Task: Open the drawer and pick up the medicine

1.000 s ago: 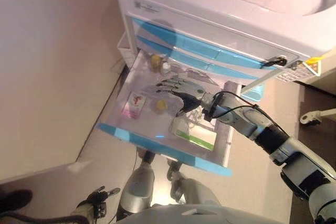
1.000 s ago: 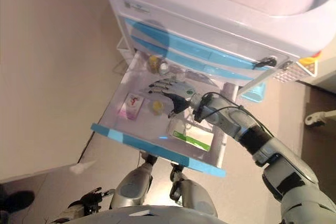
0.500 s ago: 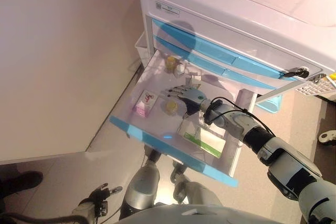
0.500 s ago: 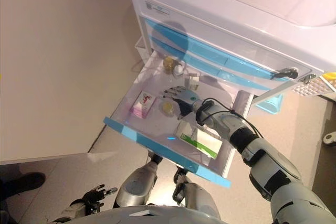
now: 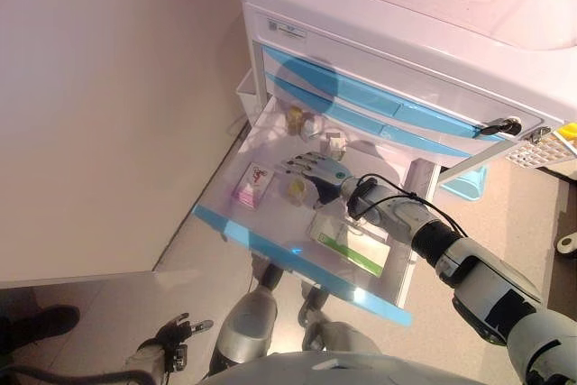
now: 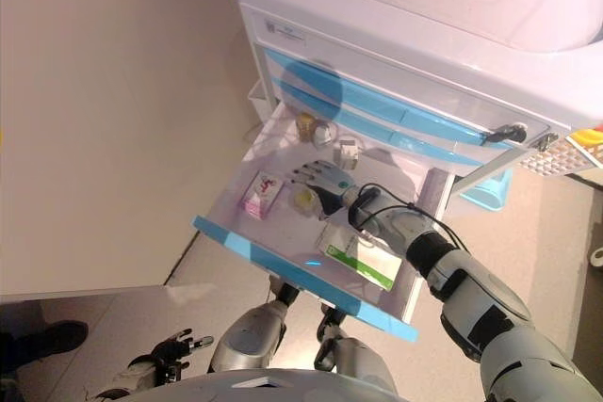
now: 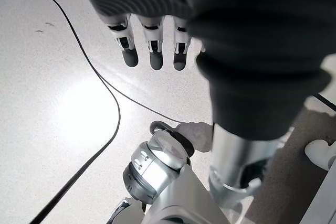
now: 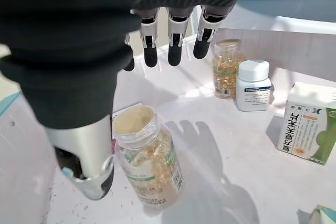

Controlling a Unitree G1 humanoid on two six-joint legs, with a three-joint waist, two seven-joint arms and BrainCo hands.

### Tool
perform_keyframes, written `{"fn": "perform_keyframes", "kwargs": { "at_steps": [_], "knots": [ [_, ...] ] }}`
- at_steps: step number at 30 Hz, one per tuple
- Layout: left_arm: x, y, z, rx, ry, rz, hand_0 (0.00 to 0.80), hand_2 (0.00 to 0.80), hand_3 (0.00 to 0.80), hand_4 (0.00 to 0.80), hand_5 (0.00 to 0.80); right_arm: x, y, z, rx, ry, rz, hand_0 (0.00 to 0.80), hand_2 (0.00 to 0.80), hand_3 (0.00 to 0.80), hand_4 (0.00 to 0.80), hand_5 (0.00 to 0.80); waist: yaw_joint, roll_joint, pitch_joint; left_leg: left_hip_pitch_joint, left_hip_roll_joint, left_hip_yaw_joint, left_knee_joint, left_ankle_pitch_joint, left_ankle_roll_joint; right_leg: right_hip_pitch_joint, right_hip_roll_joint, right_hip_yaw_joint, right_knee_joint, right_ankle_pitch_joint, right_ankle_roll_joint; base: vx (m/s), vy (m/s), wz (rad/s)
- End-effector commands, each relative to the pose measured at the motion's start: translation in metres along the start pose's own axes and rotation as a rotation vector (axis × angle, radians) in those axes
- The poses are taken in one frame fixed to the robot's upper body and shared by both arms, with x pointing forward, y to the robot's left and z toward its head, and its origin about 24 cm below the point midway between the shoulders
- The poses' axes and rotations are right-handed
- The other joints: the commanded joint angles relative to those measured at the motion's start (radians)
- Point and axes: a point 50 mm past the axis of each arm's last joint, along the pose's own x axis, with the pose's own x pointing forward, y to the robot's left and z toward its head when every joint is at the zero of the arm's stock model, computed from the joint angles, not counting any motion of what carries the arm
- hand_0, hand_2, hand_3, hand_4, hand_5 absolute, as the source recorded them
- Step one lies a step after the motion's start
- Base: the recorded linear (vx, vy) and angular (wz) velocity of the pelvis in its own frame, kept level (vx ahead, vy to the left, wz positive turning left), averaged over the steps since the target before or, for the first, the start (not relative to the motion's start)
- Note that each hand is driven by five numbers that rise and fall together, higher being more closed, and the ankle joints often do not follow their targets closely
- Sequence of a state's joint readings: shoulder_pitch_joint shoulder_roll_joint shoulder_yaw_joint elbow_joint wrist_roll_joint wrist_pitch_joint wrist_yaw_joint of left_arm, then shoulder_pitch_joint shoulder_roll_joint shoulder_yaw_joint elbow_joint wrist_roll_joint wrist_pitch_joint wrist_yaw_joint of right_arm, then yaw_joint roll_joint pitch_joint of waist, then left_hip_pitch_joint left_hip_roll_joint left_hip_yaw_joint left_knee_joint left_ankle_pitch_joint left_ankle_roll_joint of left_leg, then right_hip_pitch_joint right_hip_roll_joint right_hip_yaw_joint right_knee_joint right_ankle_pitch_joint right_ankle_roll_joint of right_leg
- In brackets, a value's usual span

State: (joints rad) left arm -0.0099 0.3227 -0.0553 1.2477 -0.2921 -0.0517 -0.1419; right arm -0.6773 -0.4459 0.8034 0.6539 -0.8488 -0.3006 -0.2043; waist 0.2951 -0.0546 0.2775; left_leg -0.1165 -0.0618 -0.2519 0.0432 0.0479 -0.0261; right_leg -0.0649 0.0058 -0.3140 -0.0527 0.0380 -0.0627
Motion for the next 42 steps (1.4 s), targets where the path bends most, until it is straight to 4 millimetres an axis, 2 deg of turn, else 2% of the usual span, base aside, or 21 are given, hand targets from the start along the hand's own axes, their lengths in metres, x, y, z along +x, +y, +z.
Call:
{"fn": "perform_keyframes", "kwargs": {
  "at_steps": [1, 15, 42],
  "knots": [
    [-0.003, 0.001, -0.018, 0.051, 0.061, -0.002, 0.000, 0.000, 0.000, 0.000, 0.000, 0.011, -0.008, 0.022, -0.008, -0.094, -0.073, 0.000, 0.000, 0.000, 0.000, 0.000, 0.014, -0.022, -0.015, -0.022, -0.036, -0.001, -0.058, -0.006, 0.002, 0.041, -0.022, -0.020, 0.099, -0.108, 0.062, 0.000, 0.000, 0.00],
    [-0.004, 0.001, -0.021, 0.055, 0.065, -0.003, 0.000, 0.000, 0.000, 0.000, 0.000, 0.012, -0.002, 0.023, -0.018, -0.081, -0.052, 0.000, 0.000, 0.000, 0.000, 0.000, 0.024, -0.022, -0.019, -0.017, -0.043, -0.015, -0.063, -0.005, 0.006, 0.047, -0.024, -0.029, 0.097, -0.108, 0.063, 0.000, 0.000, 0.00],
    [-0.002, 0.004, -0.014, 0.069, 0.050, -0.001, 0.000, 0.000, 0.000, 0.000, 0.000, 0.014, 0.009, 0.016, -0.025, -0.013, -0.001, 0.000, 0.000, 0.000, 0.000, 0.000, 0.039, -0.034, 0.000, -0.019, -0.049, -0.027, -0.070, -0.008, 0.017, 0.041, -0.024, -0.037, 0.103, -0.109, 0.065, 0.005, 0.001, 0.02]
  ]
}}
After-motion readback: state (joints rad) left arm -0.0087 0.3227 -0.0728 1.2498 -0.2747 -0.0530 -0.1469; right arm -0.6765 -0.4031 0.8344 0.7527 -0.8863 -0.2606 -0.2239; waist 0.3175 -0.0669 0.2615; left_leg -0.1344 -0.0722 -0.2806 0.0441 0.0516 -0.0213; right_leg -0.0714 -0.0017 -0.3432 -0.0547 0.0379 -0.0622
